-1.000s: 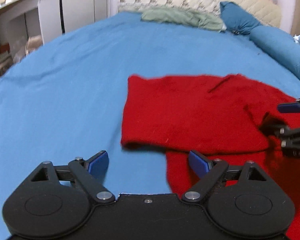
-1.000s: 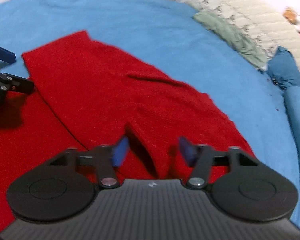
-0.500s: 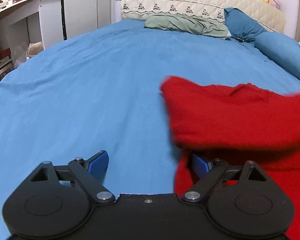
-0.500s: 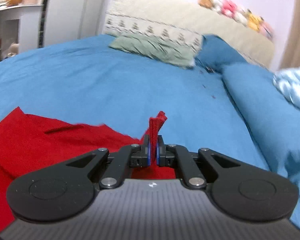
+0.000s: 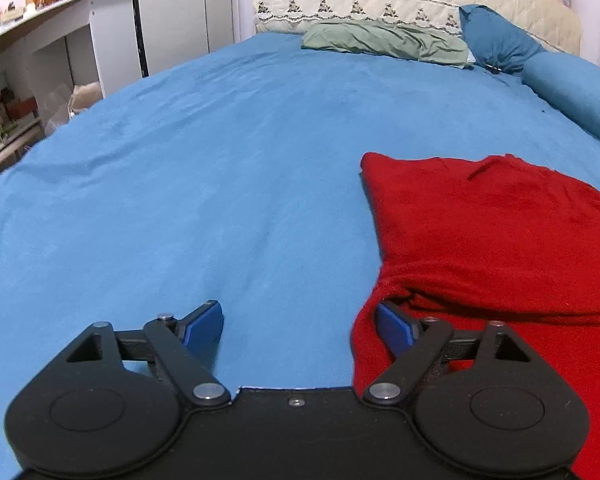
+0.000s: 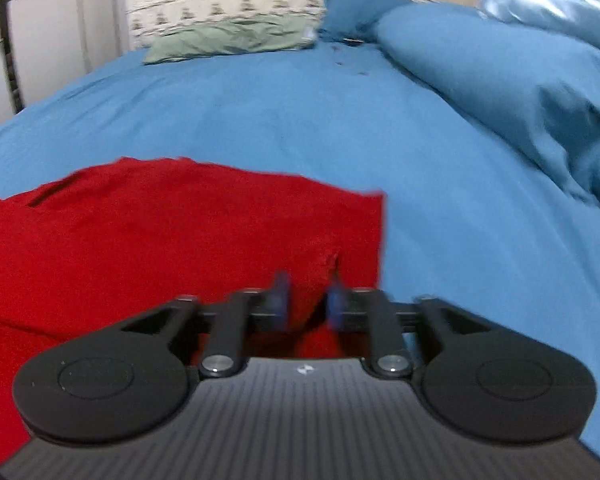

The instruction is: Fold small clothes

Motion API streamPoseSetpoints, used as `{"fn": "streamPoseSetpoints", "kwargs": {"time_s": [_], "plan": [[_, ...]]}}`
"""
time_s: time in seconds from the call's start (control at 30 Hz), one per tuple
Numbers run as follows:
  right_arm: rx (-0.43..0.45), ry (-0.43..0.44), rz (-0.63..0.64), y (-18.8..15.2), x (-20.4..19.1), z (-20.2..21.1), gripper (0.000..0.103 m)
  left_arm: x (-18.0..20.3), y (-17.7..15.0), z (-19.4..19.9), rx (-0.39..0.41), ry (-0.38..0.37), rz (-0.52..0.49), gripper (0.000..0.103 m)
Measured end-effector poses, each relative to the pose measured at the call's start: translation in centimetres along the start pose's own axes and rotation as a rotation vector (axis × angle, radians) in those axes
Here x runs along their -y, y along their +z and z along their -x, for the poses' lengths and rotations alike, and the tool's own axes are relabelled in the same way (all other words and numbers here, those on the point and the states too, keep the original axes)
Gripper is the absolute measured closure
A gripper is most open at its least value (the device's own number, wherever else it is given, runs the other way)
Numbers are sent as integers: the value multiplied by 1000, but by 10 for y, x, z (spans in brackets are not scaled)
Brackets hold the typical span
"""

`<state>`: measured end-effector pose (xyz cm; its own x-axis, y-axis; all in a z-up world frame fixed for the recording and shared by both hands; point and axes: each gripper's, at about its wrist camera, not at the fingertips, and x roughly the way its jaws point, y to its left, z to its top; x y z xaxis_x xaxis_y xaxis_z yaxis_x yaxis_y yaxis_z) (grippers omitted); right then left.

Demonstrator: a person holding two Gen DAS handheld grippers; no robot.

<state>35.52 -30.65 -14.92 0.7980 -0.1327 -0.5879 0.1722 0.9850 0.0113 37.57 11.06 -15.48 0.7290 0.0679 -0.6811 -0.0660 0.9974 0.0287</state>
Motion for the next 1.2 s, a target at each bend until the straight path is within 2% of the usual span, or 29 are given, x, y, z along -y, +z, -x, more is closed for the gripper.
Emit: {"fn": "streamPoseSetpoints", "kwargs": {"time_s": [0.03, 0.07, 0.13, 0.2, 0.23, 0.3, 0.37, 0.47, 0.53, 0.67, 0.77, 0.83, 0.93, 1.07, 1.2], "plan": [[12, -7, -21, -5, 7, 7, 15, 3, 1, 9, 20, -9, -15, 17], [33, -14, -35, -9, 12, 16, 10, 6, 4, 19, 47, -35, -31, 17], [105, 33, -25, -16, 15, 33, 1, 18, 13, 37, 110, -109, -56, 11], [135, 106, -9, -15, 11, 40, 0, 36, 23, 45, 153, -179, -89, 4], [135, 136, 5, -12, 5, 36, 0, 47, 28, 43, 156, -215, -103, 4], [116, 183, 27, -8, -4, 27, 0, 65, 34, 30, 133, -285, -98, 4], [78, 213, 22, -6, -11, 11, 0, 77, 35, 11, 105, -322, -79, 4], [10, 212, -12, -9, -11, -13, 0, 80, 31, -21, 20, -275, -43, 4], [20, 214, -12, -14, -17, -13, 0, 72, 25, -36, -28, -280, -1, 4], [40, 220, -30, -12, -19, -2, 0, 69, 27, -27, -23, -270, -26, 6], [119, 256, -58, 1, -10, 34, 0, 57, 36, 11, 31, -267, -22, 6], [170, 265, -43, 9, -5, 73, 0, 46, 42, 48, 75, -249, -40, 6], [199, 267, -28, 19, 9, 137, 0, 24, 42, 108, 105, -224, -54, 0], [174, 270, -25, 21, 31, 219, 0, -4, 24, 179, 93, -209, -48, 0], [85, 256, -20, 6, 48, 280, 0, -21, -11, 218, 39, -221, -20, 0]]}}
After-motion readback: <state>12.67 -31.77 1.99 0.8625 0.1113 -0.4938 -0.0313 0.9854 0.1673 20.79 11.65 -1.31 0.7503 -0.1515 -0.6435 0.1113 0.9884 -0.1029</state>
